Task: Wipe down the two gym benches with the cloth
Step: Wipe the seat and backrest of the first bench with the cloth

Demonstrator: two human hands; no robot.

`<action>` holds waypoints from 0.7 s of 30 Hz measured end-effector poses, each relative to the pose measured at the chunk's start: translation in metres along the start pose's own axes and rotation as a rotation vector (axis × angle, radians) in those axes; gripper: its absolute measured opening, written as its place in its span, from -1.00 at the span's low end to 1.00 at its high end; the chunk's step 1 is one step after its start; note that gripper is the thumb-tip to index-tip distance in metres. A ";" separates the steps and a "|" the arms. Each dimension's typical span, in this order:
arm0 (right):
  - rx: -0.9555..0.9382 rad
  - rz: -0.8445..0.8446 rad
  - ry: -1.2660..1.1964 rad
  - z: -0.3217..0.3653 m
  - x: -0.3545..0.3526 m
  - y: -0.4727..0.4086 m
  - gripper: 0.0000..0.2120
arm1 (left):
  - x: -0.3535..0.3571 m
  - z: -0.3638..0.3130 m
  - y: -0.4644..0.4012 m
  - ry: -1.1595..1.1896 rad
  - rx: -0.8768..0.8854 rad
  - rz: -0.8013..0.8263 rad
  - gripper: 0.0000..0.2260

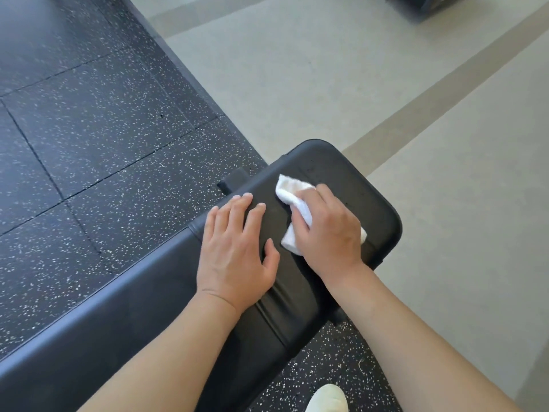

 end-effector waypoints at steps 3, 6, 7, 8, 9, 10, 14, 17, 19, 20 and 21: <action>-0.100 0.046 -0.011 -0.005 -0.009 0.042 -0.93 | 0.000 0.001 0.000 0.012 -0.013 0.017 -0.47; -0.132 0.065 -0.049 -0.013 -0.015 0.060 -0.93 | -0.001 0.001 0.000 0.038 -0.018 0.001 -0.47; -0.130 0.063 -0.055 -0.013 -0.015 0.059 -0.94 | -0.002 0.001 0.000 0.056 -0.025 -0.013 -0.48; -0.123 0.056 -0.055 -0.012 -0.014 0.054 -0.94 | -0.003 0.003 -0.001 0.086 -0.043 -0.035 -0.50; -0.111 0.050 -0.050 -0.010 -0.012 0.048 -0.94 | -0.004 0.005 -0.002 0.124 -0.071 -0.057 -0.52; -0.095 0.048 -0.041 -0.007 -0.008 0.040 -0.94 | -0.005 0.007 -0.003 0.158 -0.101 -0.074 -0.55; 0.000 0.025 -0.043 0.016 0.011 -0.003 -0.89 | -0.004 0.004 -0.006 0.141 -0.117 -0.073 -0.56; 0.038 0.001 -0.083 0.030 0.022 -0.023 -0.85 | 0.000 0.003 -0.006 0.068 -0.098 -0.070 -0.51; 0.025 -0.010 -0.093 0.032 0.024 -0.024 -0.81 | 0.002 0.002 -0.007 0.036 -0.089 -0.072 -0.50; 0.006 -0.016 -0.092 0.031 0.022 -0.022 -0.79 | 0.002 0.002 -0.007 0.027 -0.082 -0.072 -0.49; -0.015 -0.016 -0.089 0.029 0.020 -0.019 -0.79 | 0.003 0.001 -0.007 0.020 -0.077 -0.070 -0.48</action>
Point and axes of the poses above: each hand's wrist, its own y-axis away from the middle knuckle, its own x-axis out of the palm, z = x × y, the point moved 5 cm from there along -y, towards the middle knuckle, and after that the axes turned 10 degrees about x, right-handed, at the moved point
